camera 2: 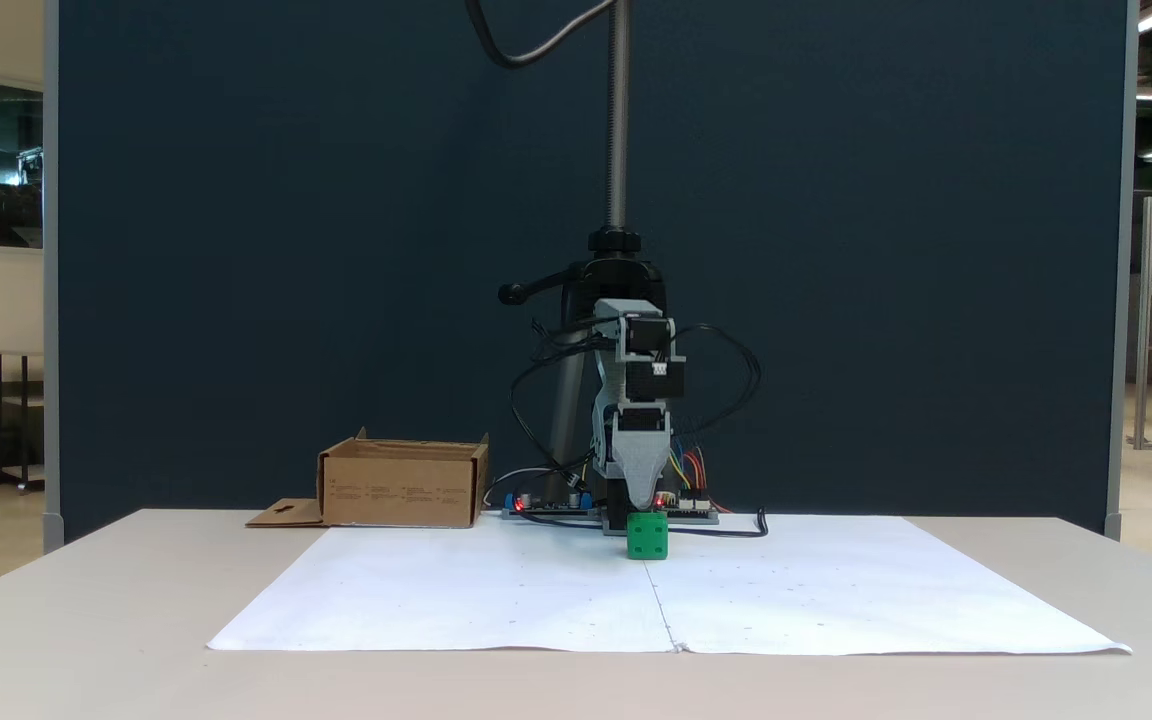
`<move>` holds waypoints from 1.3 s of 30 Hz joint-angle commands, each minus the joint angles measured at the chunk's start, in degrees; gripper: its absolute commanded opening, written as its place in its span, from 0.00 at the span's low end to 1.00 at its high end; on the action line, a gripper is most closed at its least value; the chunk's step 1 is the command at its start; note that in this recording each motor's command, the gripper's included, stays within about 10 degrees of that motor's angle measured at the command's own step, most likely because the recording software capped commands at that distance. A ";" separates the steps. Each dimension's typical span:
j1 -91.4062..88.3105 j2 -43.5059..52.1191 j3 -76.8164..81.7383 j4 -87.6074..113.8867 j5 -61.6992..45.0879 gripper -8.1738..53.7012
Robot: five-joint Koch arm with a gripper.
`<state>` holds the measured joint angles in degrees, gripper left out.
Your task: Grasp a green dice and put it in the bin.
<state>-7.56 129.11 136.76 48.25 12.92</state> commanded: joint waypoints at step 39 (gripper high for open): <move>-0.35 -11.60 2.99 -10.63 -6.33 0.83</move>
<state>-7.56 117.69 140.01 39.73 10.02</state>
